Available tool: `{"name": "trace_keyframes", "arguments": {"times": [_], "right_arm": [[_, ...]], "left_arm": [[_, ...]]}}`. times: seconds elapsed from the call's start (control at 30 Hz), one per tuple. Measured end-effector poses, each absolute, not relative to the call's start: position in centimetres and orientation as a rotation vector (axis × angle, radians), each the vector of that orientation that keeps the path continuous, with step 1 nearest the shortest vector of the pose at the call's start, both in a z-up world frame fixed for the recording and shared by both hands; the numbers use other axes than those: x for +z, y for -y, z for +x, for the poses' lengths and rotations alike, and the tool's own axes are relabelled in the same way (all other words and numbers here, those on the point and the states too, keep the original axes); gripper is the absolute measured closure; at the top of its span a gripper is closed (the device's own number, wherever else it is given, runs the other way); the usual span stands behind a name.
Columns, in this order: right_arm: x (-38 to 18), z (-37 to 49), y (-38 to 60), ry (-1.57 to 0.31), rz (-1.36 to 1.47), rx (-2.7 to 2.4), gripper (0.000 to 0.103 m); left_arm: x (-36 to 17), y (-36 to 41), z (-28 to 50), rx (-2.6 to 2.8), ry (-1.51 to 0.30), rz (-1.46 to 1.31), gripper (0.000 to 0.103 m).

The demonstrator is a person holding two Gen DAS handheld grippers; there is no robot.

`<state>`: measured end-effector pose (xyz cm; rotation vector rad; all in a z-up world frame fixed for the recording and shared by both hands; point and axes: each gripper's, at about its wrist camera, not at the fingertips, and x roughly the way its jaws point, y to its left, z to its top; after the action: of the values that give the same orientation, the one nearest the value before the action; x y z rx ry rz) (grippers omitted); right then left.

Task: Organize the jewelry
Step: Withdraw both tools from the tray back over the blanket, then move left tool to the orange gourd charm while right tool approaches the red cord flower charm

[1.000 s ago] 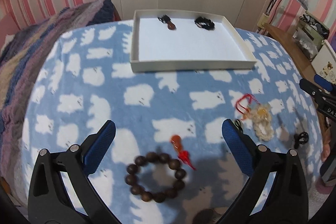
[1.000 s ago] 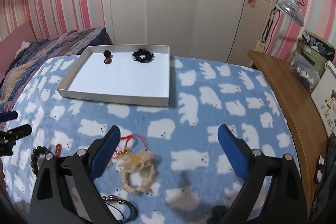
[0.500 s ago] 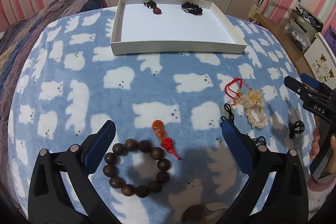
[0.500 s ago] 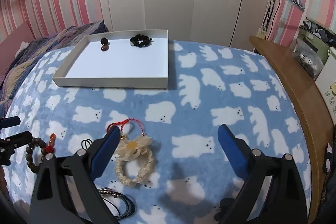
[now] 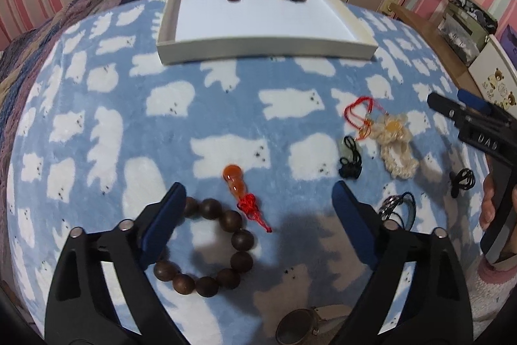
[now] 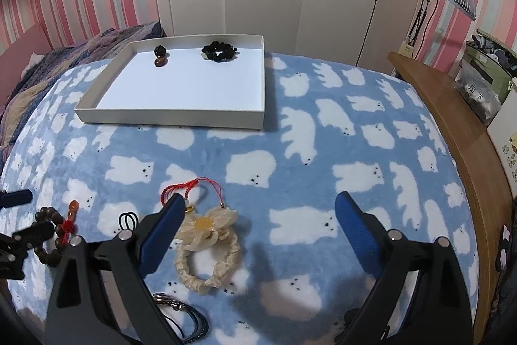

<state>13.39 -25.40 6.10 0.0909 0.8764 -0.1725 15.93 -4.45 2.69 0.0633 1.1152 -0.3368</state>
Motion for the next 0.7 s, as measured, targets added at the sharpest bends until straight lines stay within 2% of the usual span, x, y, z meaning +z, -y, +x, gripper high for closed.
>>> {"name": "trace_keyframes", "arguments": {"times": [0.33, 0.47, 0.7], "right_arm": [[5.5, 14.1, 24.4, -0.906, 0.079, -0.149, 0.009], [5.0, 14.5, 24.2, -0.918, 0.069, -0.151, 0.009], [4.4, 15.1, 24.5, -0.932, 0.075, -0.158, 0.009]], "left_arm": [[0.4, 4.6, 15.9, -0.361, -1.171, 0.063, 0.026], [-0.2, 4.8, 15.8, -0.377, -1.187, 0.067, 0.04], [-0.7, 5.1, 16.0, -0.382, -1.174, 0.081, 0.043]]}}
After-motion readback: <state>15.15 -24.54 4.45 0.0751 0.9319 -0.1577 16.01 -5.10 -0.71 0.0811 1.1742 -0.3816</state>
